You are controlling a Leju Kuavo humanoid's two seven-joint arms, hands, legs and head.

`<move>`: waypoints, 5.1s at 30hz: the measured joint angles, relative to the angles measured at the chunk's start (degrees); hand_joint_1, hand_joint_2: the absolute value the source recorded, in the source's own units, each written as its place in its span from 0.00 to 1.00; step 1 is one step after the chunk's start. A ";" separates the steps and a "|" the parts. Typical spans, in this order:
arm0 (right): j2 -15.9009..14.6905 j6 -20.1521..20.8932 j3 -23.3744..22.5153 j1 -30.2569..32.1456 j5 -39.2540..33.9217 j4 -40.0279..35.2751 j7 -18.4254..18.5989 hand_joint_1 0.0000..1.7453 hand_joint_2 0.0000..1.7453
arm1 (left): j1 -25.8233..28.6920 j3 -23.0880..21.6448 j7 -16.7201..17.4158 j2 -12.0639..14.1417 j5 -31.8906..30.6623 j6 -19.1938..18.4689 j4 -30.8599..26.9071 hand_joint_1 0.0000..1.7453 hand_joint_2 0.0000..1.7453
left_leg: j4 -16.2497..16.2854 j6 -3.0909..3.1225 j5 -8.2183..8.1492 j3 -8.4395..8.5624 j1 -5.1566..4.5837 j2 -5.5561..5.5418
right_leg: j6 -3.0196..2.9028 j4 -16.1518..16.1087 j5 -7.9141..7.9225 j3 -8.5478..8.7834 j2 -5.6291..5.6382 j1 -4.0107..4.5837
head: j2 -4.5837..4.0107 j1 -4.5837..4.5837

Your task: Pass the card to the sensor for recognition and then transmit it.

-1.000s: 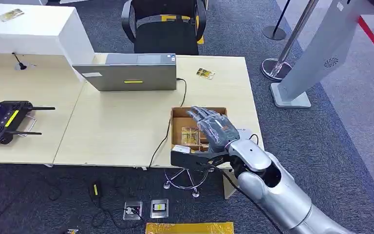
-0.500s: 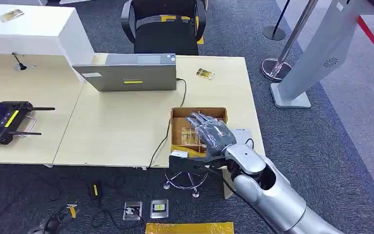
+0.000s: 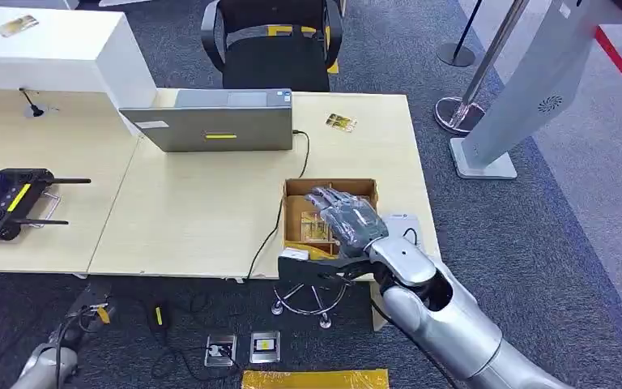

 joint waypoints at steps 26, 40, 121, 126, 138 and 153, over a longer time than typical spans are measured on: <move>0.96 -1.40 -7.89 3.64 3.37 0.85 3.45 0.00 1.00 | 17.40 1.57 -13.86 8.85 -4.79 -2.03 2.25 0.00 0.00 | -0.23 -0.48 -0.83 1.33 -0.02 0.09 | -0.38 0.30 -1.06 1.09 0.01 -0.04 | 0.00 0.04; 2.80 -3.13 -8.11 3.58 4.35 2.78 1.75 0.00 1.00 | 18.14 1.55 -13.29 8.57 -5.95 -1.46 2.80 0.00 0.00 | -0.24 -0.48 -0.85 1.34 -0.02 0.09 | -0.40 0.30 -1.08 1.10 0.01 -0.03 | 0.00 0.02; 0.63 4.72 -7.30 4.41 -0.74 -1.62 4.50 0.00 1.00 | 18.37 3.93 -10.45 3.15 -6.47 -0.72 3.26 0.00 0.00 | -0.23 -0.51 -0.87 1.44 -0.03 0.10 | -0.40 0.31 -1.08 1.11 0.03 -0.04 | 0.00 0.02; -0.26 4.72 -7.30 4.90 -0.98 -2.05 4.85 0.00 1.00 | 18.35 3.98 -10.62 2.93 -6.62 -0.76 3.28 0.00 0.00 | -0.23 -0.51 -0.87 1.45 -0.03 0.10 | -0.39 0.31 -1.07 1.11 0.03 -0.04 | 0.00 0.02; -1.86 1.83 -8.81 6.33 -0.33 -2.69 4.61 0.00 1.00 | 18.29 4.02 -10.93 2.32 -7.19 -1.14 3.28 0.00 0.00 | -0.23 -0.51 -0.87 1.45 -0.03 0.10 | -0.39 0.31 -1.07 1.11 0.03 -0.04 | 0.00 0.02; -2.23 -4.28 -9.03 7.43 5.57 -0.42 2.51 0.00 1.00 | 18.23 4.06 -12.83 1.68 -7.67 -0.96 3.28 0.00 0.00 | -0.23 -0.51 -0.87 1.44 -0.03 0.10 | -0.39 0.31 -1.08 1.11 0.03 -0.04 | 0.00 0.02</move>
